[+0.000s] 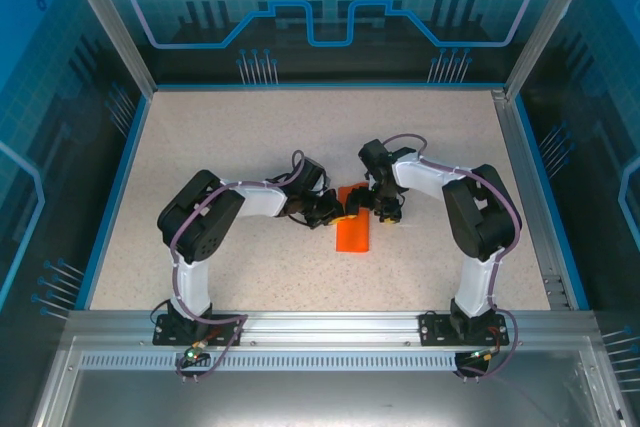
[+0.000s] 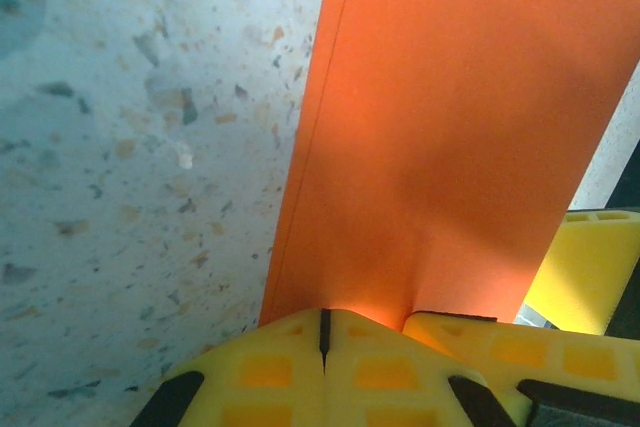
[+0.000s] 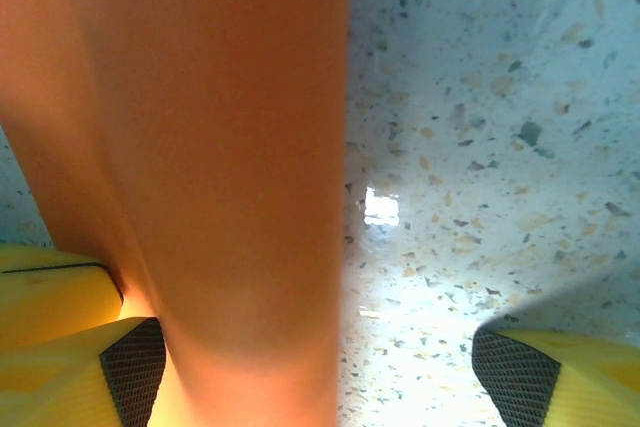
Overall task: Fold a paper plane with a square sheet of paper (pick it up from the middle)
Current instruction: Hold the square sheet of paper at the center of the table, then fold the square sheet of paper in half at the center of the table.
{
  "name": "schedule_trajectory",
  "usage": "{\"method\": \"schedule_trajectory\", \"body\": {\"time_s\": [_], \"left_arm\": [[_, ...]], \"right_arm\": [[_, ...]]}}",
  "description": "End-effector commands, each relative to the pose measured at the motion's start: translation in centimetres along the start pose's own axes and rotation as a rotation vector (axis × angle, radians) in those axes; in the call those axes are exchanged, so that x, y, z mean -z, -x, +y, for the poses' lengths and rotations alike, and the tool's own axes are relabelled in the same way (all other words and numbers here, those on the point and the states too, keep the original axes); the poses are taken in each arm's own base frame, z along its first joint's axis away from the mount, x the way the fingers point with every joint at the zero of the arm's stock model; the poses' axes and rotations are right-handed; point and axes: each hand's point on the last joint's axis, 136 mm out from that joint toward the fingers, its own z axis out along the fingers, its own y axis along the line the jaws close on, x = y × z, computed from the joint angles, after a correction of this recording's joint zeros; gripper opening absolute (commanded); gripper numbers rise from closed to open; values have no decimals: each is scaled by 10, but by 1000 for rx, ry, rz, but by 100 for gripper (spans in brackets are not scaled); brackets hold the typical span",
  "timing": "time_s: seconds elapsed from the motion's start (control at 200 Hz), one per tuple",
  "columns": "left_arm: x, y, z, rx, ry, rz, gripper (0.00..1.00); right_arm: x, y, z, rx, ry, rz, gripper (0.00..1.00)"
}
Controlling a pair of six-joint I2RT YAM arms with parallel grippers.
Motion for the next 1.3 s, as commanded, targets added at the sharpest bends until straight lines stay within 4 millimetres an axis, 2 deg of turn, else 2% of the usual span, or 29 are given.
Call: {"method": "schedule_trajectory", "body": {"time_s": [0.0,0.095,0.17,0.265,0.375,0.455,0.545,0.59,0.665,0.765,0.89,0.99,1.025,1.295], "left_arm": [[-11,-11,21,6,100,23,0],[-12,-12,26,8,116,22,0],[-12,-12,29,10,125,19,0],[-12,-12,31,8,135,19,0],[-12,-12,33,7,143,20,0],[-13,-12,34,8,146,21,0],[-14,-12,33,5,146,24,0],[-14,-13,34,5,149,25,0],[-14,-13,35,6,154,24,0],[-14,-13,36,9,158,26,0],[-13,-13,36,6,161,26,0],[-13,-13,36,4,161,25,0],[-13,-13,36,4,161,25,0],[-13,-13,36,3,166,25,0]], "right_arm": [[-45,-14,-16,5,-55,73,88],[-41,-10,-12,8,-39,60,88],[-29,-3,-11,2,-21,31,88],[-2,10,-4,-6,73,-50,88],[40,20,7,8,207,-163,86],[62,23,18,28,332,-202,72],[70,19,29,40,432,-197,54],[70,16,34,47,468,-186,45],[67,13,40,44,524,-178,20],[56,9,39,29,542,-151,0],[43,4,32,10,537,-128,0],[44,5,37,20,586,-136,0],[37,-2,33,10,586,-114,0],[17,-4,15,-17,552,-85,0]]}}
